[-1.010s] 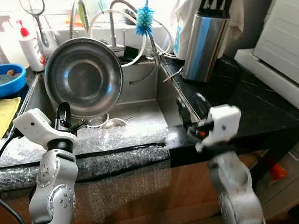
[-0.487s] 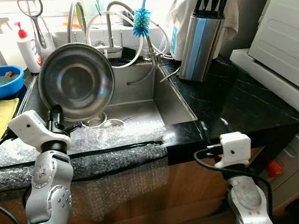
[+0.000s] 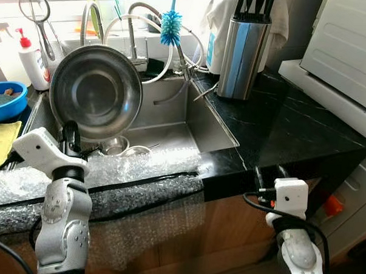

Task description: Kitchen organization

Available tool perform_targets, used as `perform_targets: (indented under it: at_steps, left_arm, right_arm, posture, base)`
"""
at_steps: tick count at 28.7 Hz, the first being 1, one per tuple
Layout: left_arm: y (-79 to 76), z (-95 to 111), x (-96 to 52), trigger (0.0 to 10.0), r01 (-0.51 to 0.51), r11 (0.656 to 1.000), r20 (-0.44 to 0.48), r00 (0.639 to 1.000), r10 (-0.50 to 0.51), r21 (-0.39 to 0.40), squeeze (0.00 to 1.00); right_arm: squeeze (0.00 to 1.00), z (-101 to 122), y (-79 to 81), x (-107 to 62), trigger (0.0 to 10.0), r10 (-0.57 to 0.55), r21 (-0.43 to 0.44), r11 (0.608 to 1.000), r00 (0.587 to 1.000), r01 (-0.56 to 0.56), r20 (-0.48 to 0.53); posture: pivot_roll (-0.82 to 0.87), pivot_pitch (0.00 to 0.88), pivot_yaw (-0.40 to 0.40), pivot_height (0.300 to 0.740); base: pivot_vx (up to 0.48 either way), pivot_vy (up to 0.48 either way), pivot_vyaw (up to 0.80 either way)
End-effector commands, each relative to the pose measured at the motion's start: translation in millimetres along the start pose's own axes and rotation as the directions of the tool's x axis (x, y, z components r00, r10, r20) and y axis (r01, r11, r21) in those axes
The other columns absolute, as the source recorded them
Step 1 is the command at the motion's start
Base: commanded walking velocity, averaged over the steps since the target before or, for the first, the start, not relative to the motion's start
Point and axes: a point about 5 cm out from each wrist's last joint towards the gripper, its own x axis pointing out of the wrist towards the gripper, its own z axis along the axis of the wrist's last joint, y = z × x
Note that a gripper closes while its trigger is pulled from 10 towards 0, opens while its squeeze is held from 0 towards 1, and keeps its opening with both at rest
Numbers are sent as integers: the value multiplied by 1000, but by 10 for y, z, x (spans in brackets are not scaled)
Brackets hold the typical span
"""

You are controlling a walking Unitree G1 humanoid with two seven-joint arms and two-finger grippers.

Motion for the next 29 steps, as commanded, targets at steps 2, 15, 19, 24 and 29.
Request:
perform_targets:
  at_steps: [2,15,19,24,29]
  left_arm:
    - [-30,43,44,10000,14,1000,31,999,-14,11,0]
    - [-126,70,236,10000,67,996,62,996,-71,56,0]
    - [-197,17,329,10000,135,976,16,990,-140,172,0]
    - [-390,-167,590,10000,290,888,-115,957,-266,357,0]
    - [-625,-281,772,10000,406,760,-199,913,-356,507,0]
  right_arm:
    - [0,-67,-34,-20,10000,-30,21,999,999,31,-21]
    - [0,-941,-51,-258,10000,-75,38,994,880,105,-469]
    - [0,-1087,-33,-306,10000,-73,64,990,839,128,-540]
    - [0,-1247,15,-371,10000,-60,73,989,799,129,-598]
    - [0,-1284,59,-398,10000,-58,81,988,792,134,-608]
  posture:
    - [20,0,50,740]
    - [23,0,55,740]
    - [23,0,59,740]
    - [21,0,66,740]
    - [2,0,82,740]
  base:
    - [0,0,0]
    - [0,0,0]
    - [0,0,0]
    - [0,0,0]
    - [0,0,0]
